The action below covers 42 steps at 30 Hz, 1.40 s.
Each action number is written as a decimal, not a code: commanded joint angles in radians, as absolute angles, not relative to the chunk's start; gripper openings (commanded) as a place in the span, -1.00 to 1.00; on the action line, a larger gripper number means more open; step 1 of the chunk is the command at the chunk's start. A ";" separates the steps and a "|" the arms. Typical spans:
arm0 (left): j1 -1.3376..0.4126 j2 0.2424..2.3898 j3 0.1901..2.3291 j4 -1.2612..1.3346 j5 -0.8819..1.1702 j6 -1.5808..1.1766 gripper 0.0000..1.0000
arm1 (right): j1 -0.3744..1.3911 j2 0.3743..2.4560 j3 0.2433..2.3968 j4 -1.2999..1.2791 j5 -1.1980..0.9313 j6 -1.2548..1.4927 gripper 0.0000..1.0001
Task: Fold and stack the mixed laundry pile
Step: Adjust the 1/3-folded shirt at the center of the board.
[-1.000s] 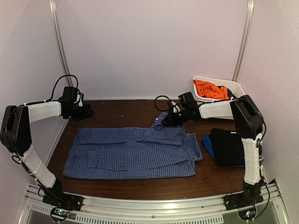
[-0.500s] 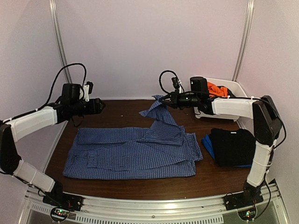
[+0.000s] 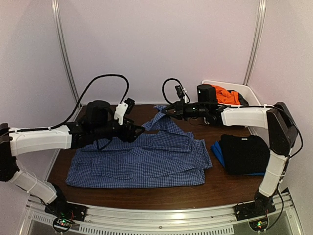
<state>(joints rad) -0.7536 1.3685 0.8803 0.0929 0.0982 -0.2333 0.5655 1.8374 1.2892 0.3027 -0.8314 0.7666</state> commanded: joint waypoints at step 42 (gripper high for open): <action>-0.972 1.668 1.209 0.102 -0.363 -0.065 0.06 | 0.590 1.733 1.222 0.372 -0.862 0.809 -0.93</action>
<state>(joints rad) -0.9798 1.6394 1.1461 0.0757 -0.2066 -0.0868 0.5789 1.7699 1.2324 0.3382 -0.8501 0.8013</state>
